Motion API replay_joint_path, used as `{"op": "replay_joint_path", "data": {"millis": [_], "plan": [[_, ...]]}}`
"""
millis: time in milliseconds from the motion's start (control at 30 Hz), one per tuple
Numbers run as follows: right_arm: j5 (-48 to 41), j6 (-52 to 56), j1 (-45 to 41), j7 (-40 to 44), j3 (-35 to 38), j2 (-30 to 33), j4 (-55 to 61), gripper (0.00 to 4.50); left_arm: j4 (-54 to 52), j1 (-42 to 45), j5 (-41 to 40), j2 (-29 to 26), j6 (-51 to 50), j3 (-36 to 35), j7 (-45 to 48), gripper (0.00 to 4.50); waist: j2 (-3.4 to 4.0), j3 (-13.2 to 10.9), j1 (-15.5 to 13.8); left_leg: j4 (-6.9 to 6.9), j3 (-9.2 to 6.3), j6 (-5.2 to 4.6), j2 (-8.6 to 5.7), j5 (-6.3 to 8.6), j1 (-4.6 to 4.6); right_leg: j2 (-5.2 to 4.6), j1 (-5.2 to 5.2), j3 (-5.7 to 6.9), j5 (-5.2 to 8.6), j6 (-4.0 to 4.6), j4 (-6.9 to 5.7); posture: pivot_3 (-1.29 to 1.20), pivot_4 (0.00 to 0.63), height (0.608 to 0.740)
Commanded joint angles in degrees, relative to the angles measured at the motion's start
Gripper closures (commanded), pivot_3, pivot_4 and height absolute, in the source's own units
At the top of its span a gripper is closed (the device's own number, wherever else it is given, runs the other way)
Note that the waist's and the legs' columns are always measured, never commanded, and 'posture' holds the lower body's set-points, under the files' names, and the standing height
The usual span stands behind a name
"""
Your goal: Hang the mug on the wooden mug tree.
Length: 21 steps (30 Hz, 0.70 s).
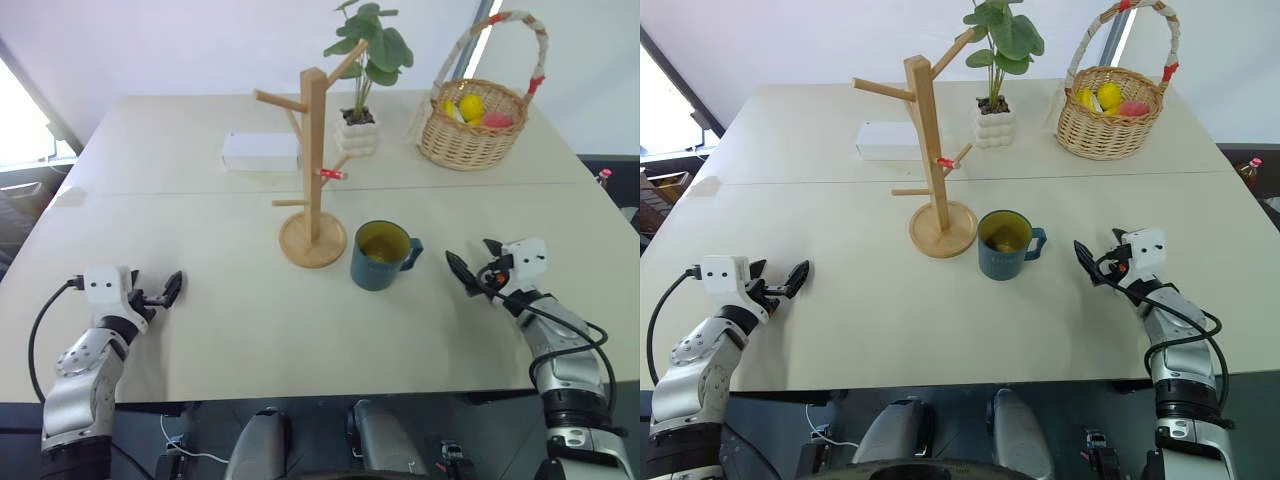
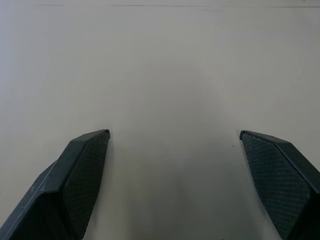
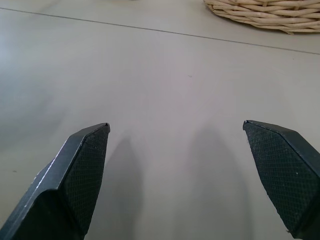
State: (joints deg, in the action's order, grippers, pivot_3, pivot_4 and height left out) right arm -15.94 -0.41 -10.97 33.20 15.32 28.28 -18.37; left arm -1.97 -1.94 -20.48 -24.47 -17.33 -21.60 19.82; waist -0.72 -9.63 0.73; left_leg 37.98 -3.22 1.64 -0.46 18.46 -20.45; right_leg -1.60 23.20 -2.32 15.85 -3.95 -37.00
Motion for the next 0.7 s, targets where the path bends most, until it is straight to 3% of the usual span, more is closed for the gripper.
{"op": "replay_joint_path", "data": {"millis": [33,333,700], "plan": [[-0.17,-1.02,-0.05,-0.08,0.19,-0.19,2.13,0.07,-2.23,0.45,-0.50,-0.49,-0.11,-1.02,-0.06,0.00,0.00,0.00,0.00,0.00,0.00,0.00,0.00,0.00,0.00,0.00,0.00,0.00,0.00,0.00,0.00,0.00,0.150,0.740],[-1.16,-0.06,2.86,0.09,0.57,0.02,6.22,0.07,-4.74,1.32,-2.36,-0.62,-1.36,1.18,3.39,0.00,0.00,0.00,-0.06,-0.01,0.00,0.00,0.00,0.00,-0.01,-0.01,0.00,0.00,0.00,0.00,0.00,0.00,0.150,0.740],[-1.08,2.18,10.29,4.92,-3.60,0.58,19.19,0.07,-10.92,0.21,-1.42,-5.08,2.06,13.58,20.19,0.00,0.03,-0.01,0.01,-0.05,0.00,0.01,0.00,0.00,0.00,-0.01,0.01,0.00,0.02,0.03,0.03,0.00,0.150,0.740]]}}
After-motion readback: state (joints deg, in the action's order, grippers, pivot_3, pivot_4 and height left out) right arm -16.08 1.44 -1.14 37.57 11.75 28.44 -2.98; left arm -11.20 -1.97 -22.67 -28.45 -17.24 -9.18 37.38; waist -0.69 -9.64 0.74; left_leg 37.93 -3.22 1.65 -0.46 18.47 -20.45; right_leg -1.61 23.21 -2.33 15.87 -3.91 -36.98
